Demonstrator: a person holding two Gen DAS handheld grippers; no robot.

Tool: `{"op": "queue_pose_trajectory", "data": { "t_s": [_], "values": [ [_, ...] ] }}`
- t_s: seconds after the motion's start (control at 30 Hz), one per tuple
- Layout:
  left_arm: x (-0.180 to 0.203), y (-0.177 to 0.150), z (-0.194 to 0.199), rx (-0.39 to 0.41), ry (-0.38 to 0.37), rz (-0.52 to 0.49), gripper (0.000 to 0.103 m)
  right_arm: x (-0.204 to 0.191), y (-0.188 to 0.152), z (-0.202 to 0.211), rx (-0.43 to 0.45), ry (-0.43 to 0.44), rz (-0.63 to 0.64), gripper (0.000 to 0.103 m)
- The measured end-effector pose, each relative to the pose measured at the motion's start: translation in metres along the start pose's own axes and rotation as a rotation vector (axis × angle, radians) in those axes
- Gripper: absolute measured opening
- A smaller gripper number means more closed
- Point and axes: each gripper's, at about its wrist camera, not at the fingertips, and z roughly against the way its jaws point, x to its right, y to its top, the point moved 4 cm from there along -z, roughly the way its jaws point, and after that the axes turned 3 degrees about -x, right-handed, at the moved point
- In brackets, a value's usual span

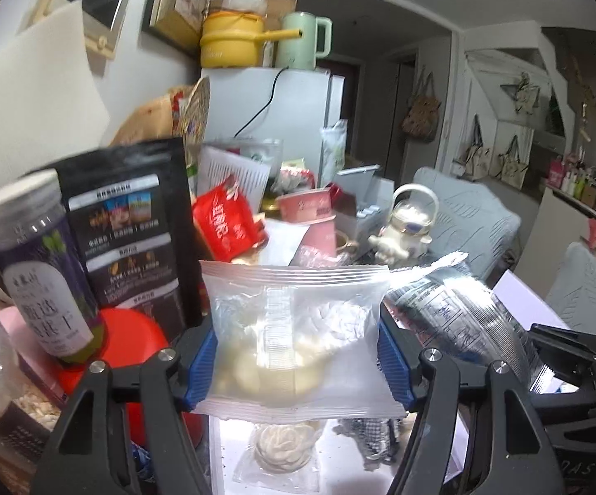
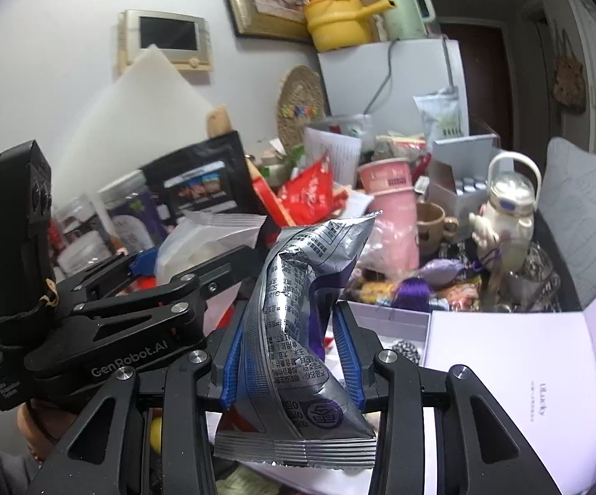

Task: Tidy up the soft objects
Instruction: 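Carry the zip bag and silver packet over the white box with both tools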

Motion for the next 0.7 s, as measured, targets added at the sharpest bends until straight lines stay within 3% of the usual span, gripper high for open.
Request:
{"op": "queue_pose_trajectory", "data": {
  "t_s": [0.7],
  "values": [
    [-0.009,-0.039,-0.075,-0.191,0.115,-0.039,0.067,0.041,-0.029,-0.060,-0.166,-0.110,-0.076,0.040]
  ]
}}
